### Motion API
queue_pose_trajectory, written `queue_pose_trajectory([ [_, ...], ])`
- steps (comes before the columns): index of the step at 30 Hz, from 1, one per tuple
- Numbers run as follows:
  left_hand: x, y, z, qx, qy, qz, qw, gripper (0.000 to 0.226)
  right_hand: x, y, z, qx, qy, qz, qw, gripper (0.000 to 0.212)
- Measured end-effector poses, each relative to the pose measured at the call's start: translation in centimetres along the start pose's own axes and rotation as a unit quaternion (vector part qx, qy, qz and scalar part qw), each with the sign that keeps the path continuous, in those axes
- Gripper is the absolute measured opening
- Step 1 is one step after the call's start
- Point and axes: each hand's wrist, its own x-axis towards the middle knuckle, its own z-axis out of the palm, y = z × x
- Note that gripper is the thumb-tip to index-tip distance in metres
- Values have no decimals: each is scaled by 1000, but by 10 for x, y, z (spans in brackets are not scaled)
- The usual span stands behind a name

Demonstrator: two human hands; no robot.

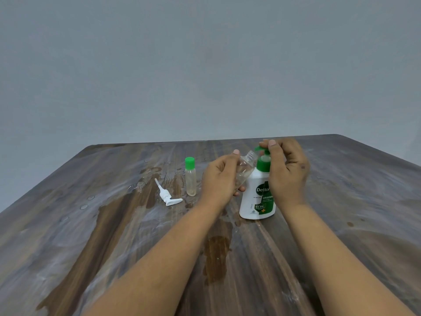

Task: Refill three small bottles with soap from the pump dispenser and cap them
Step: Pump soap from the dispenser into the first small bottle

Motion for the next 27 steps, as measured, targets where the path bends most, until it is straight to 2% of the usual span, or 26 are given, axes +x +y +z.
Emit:
queue_pose_trajectory([
  [5,-1,0,0,6,-5,3,1000,35,1,2,0,-29,-16,-7,999,23],
  [11,-2,1,0,4,-2,4,1000,36,0,1,0,-16,-10,-16,1000,27],
  [27,-3,2,1,3,5,1,1000,35,0,1,0,-22,-10,-8,1000,22],
])
